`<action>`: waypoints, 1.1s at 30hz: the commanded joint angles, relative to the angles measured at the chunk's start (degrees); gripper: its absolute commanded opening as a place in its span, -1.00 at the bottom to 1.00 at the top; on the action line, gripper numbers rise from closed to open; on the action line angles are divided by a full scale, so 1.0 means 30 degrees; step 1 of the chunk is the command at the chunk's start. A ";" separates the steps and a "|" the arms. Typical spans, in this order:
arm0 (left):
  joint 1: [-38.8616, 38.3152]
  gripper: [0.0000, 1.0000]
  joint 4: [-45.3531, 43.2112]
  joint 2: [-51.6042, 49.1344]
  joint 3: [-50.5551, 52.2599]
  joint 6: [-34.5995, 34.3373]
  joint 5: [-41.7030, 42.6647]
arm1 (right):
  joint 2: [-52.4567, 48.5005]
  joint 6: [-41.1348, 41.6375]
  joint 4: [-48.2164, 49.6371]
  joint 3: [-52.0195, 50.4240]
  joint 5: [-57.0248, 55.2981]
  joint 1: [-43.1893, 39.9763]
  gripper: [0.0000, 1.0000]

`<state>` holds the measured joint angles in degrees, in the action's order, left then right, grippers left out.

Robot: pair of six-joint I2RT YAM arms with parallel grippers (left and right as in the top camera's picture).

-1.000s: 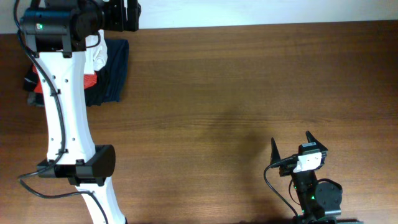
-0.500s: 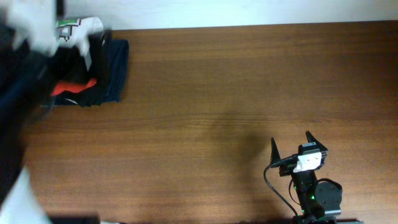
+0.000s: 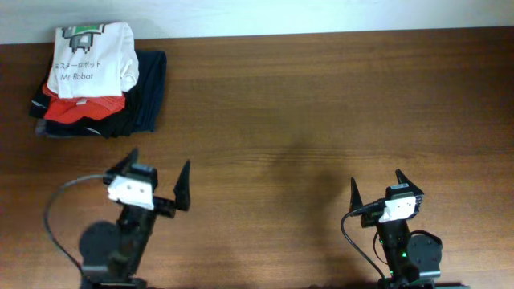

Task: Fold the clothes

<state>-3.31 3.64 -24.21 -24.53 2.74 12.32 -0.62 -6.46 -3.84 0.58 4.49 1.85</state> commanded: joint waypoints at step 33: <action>-0.1931 0.99 0.0109 0.7599 0.8007 -0.4255 -0.6739 | 0.0138 -0.0036 -0.0095 -0.0087 -0.0087 -0.0124 0.96</action>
<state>-8.73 4.08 -1.96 -0.82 -9.30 -7.14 -0.58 -6.44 -3.84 0.58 4.49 1.85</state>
